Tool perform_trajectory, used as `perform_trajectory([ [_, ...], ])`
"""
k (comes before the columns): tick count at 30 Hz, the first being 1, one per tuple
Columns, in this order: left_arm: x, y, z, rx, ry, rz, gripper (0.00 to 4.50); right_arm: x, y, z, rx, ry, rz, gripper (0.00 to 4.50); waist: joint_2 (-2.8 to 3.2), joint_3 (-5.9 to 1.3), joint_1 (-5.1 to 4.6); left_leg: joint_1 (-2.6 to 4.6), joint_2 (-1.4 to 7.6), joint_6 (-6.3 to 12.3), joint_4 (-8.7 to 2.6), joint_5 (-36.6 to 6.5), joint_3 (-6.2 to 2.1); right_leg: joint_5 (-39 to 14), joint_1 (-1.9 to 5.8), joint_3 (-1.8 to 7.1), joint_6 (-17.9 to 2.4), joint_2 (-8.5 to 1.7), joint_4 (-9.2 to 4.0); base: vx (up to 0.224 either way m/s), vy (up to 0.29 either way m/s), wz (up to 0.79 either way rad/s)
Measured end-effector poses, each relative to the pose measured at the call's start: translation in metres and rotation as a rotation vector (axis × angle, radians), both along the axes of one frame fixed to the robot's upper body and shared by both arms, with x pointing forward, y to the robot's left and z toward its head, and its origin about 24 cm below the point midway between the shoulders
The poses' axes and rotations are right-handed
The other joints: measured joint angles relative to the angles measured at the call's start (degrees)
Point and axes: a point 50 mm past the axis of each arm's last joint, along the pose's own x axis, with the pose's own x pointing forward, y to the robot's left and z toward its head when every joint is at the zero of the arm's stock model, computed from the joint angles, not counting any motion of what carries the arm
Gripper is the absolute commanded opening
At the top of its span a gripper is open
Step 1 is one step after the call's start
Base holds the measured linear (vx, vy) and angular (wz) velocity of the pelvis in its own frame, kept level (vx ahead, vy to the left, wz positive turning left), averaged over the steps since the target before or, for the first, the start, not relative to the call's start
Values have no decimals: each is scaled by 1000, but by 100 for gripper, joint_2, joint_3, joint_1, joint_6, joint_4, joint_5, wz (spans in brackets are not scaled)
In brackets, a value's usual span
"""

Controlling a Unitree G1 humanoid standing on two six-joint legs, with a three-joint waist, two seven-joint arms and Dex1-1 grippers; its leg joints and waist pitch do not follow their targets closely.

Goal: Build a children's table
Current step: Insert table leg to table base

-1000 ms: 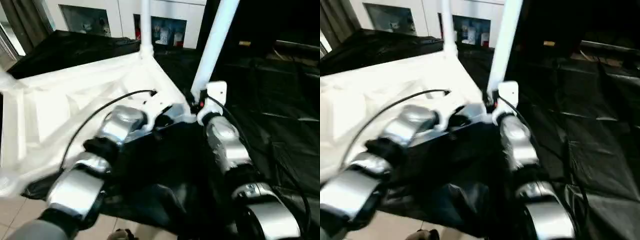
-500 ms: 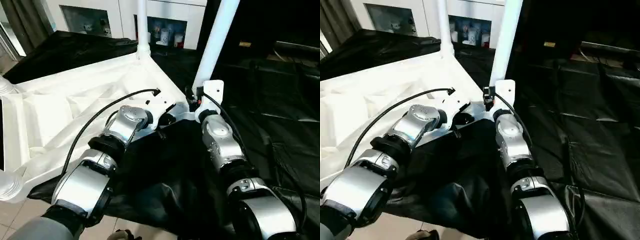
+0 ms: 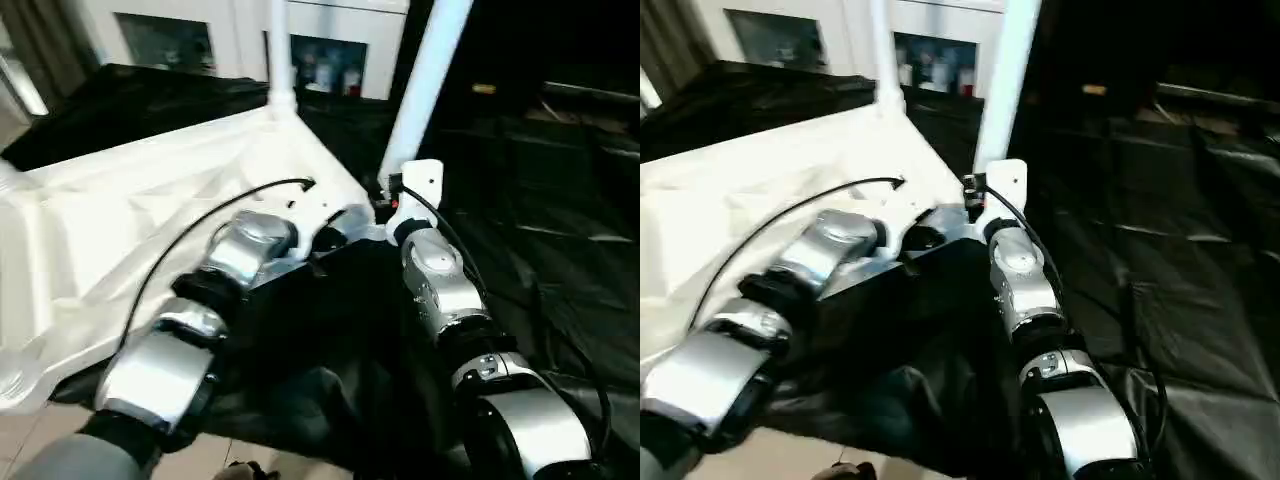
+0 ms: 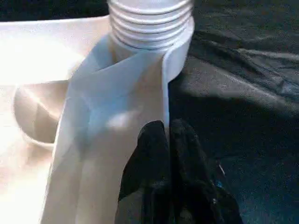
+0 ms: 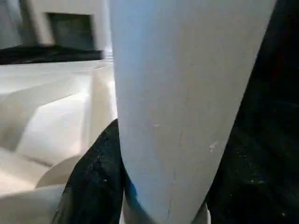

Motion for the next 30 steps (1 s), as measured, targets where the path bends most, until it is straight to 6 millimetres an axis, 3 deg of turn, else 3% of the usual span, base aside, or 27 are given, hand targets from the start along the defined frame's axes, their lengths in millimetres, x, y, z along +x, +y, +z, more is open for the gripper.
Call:
perform_trajectory([
  [8,-13,37,4,27,24,-157,0,-15,-12,4,-44,-11,405,187,4,1,-100,2,19,58,-18,3,2,-44,-11,-18,-42,17,26,20,-4,-1],
  [12,-24,50,4,44,33,-258,0,-26,-19,4,-70,7,628,187,5,3,-82,8,21,59,-12,0,9,-47,-10,-17,-46,15,19,0,0,0],
  [25,-34,59,4,32,63,-331,0,-35,-26,7,-91,28,812,187,3,2,5,-6,25,60,-2,1,22,-47,-45,-14,-47,14,38,0,0,0],
  [30,-33,60,4,33,56,-305,0,-33,-21,7,-80,21,776,187,0,1,21,-3,28,60,20,1,23,-47,-46,-8,-47,15,61,0,0,0],
])
